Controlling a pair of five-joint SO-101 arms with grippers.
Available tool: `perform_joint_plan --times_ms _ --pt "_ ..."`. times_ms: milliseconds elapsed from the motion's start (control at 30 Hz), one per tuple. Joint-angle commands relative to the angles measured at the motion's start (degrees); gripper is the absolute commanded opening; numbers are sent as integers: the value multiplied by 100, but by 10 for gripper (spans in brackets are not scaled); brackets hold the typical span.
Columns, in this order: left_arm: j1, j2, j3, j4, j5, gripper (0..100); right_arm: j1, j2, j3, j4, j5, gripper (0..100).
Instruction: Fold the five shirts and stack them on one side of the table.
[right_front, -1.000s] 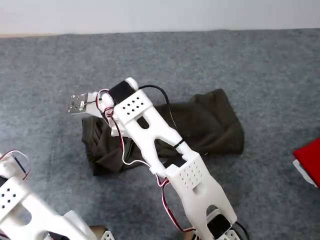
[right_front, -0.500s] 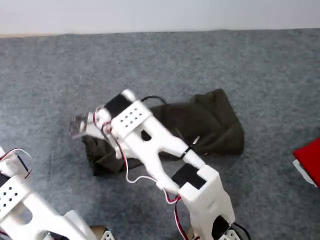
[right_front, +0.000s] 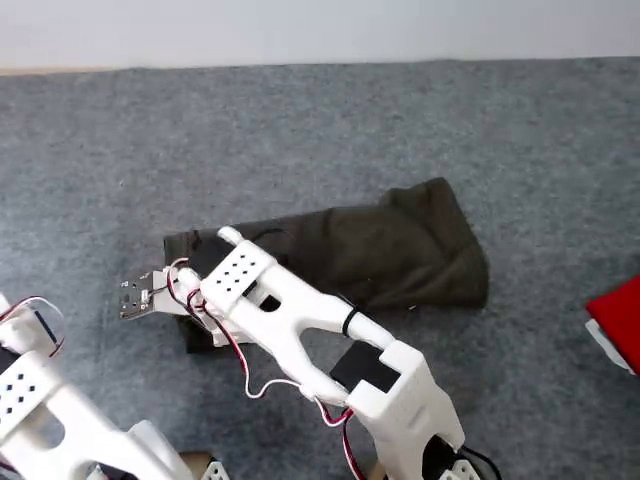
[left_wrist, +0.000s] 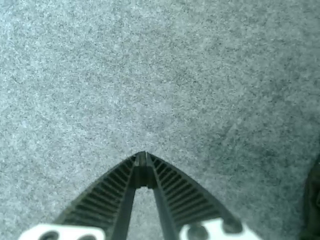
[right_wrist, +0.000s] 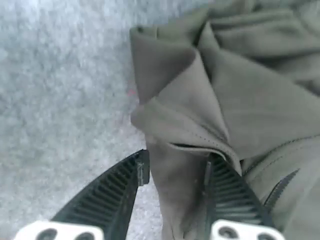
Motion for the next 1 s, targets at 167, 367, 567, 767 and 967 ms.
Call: perform_joint_plan --times_ms 167,367,567,767,967 --pt "9 -132 -13 -114 18 3 119 -286 -35 -365 44 191" --pt "35 -132 -13 -114 18 3 690 -154 -519 -585 70 191" --pt "35 -132 -13 -114 18 3 1367 277 -747 -971 70 191" --pt "35 -158 -13 -105 18 3 1437 163 -1530 -136 35 191" --pt "35 -158 -13 -105 18 3 1376 -224 -1960 760 -299 191"
